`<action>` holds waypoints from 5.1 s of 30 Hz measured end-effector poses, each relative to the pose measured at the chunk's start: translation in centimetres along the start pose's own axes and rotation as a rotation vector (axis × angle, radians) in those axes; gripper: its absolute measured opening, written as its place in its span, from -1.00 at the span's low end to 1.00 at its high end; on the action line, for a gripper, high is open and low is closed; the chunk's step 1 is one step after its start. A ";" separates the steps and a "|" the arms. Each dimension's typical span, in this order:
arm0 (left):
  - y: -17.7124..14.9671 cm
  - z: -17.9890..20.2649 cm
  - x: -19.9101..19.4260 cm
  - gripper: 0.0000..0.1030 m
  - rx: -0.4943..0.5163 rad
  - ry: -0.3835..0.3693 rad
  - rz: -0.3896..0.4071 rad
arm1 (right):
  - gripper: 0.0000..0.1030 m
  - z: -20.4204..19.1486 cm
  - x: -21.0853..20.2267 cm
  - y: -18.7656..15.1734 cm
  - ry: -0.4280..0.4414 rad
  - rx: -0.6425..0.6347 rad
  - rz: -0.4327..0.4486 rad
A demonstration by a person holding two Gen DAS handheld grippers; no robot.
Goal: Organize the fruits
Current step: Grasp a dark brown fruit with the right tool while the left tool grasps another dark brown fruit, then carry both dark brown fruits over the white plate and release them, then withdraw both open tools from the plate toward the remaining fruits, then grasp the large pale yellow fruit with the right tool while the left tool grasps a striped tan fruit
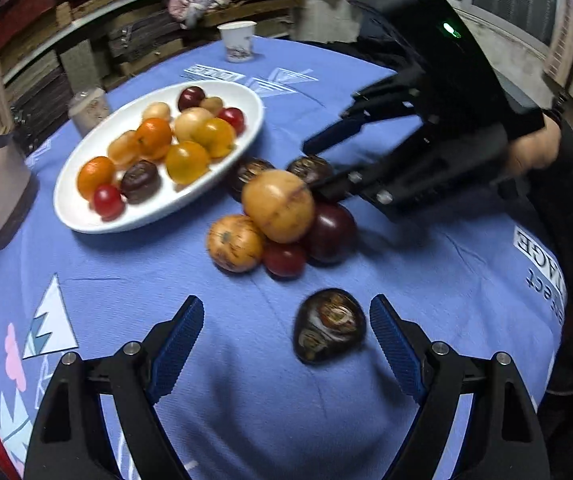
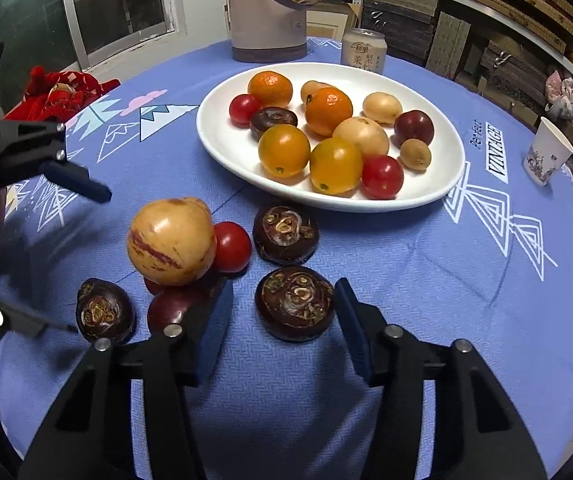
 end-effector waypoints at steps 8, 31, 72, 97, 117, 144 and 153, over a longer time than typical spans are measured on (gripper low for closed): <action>-1.2 0.6 1.6 0.67 0.002 -0.054 -0.056 | 0.01 0.3 0.2 -0.2 -0.002 0.007 -0.008; -1.4 2.2 2.8 0.09 0.038 -0.057 -0.036 | -0.12 1.5 1.6 -0.7 -0.047 0.044 -0.047; 4.6 -6.5 -1.6 -0.14 -0.324 0.000 0.212 | -0.16 4.3 -2.3 2.6 -0.049 0.197 0.122; 6.0 -17.1 -1.0 0.40 -0.768 0.283 0.239 | 0.05 8.2 0.7 10.7 -0.211 0.321 0.200; 2.7 -14.7 -2.3 0.64 -0.769 0.290 0.209 | 0.59 4.7 -5.2 3.8 -0.143 0.211 0.238; 1.6 -11.7 -0.3 0.67 -0.631 0.278 0.104 | 0.71 -5.0 -2.4 1.2 0.020 -0.114 0.126; 1.4 -11.9 -0.5 0.67 -0.633 0.282 0.100 | -0.18 -6.4 -0.9 1.6 0.082 -0.082 0.109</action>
Point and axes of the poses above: each gripper's, at about its wrist camera, not at the fingertips, and x roughly the way its jaws point, z to its right, y to its top, the point moved 8 cm from there along x, roughly the way its jaws point, and after that the axes turned 2 degrees about -z, right-handed, at the moved point
